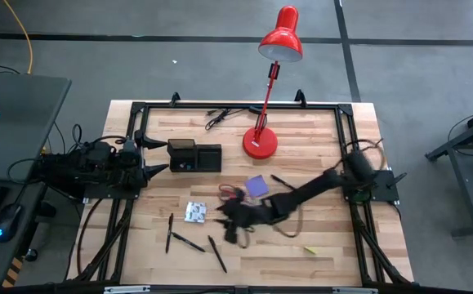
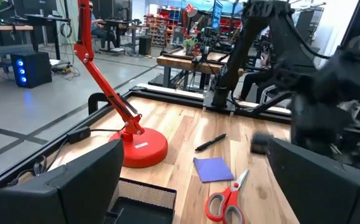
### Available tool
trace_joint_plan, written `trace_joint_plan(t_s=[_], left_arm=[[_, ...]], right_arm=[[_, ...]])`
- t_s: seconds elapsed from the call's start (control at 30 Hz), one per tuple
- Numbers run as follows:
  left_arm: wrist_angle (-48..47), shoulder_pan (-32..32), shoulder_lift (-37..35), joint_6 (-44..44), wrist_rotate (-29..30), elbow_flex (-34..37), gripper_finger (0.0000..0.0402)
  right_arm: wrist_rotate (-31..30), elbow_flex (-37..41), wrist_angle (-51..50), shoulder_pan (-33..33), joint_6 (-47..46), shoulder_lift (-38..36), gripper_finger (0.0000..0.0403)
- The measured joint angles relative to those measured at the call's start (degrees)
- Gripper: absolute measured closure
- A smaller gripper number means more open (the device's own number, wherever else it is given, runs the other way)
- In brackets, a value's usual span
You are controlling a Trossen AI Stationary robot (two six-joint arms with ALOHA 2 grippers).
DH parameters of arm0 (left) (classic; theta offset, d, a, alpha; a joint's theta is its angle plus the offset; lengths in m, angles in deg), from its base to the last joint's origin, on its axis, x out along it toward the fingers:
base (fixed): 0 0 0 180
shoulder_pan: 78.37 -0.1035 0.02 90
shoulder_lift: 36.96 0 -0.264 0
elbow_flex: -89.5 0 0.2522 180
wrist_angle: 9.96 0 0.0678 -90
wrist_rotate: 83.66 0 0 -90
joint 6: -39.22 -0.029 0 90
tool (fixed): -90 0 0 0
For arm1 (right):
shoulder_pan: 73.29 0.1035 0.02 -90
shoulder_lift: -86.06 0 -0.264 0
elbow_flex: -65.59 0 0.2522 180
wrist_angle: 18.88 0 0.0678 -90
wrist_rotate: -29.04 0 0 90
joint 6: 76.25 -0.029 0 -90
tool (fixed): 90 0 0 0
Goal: Pick and place office supplies into organizer
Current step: Put the yellow eraser into the black desk organizer
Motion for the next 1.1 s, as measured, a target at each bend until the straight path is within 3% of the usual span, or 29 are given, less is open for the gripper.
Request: trace_joint_plan(t_s=[0.1, 0.3, 0.63, 0.83, 1.1], left_arm=[[0.2, 0.0, 0.0, 0.0, 0.02, 0.0, 0.0021], [-0.04, 0.0, 0.0, 0.0, 0.15, 0.0, 0.0021], [5.88, 0.0, 0.24, -0.97, 0.59, 3.95, 0.0021], [6.2, 0.0, 0.33, -1.09, 1.22, 4.04, 0.0021], [5.55, 0.0, 0.33, -1.75, 1.25, 4.04, 0.0021]], right_arm=[[-6.1, 10.82, 4.15, 3.12, -0.16, -7.1, 0.0235], [-16.76, 24.03, 0.54, 9.85, -8.8, -19.56, 0.0233], [-31.86, 26.6, -28.5, 20.2, -30.52, -31.46, 0.0234], [-32.96, 26.65, -30.32, 19.85, -34.03, -31.25, 0.0237], [-26.58, 26.65, -32.24, 16.38, -36.28, -29.94, 0.0235]])
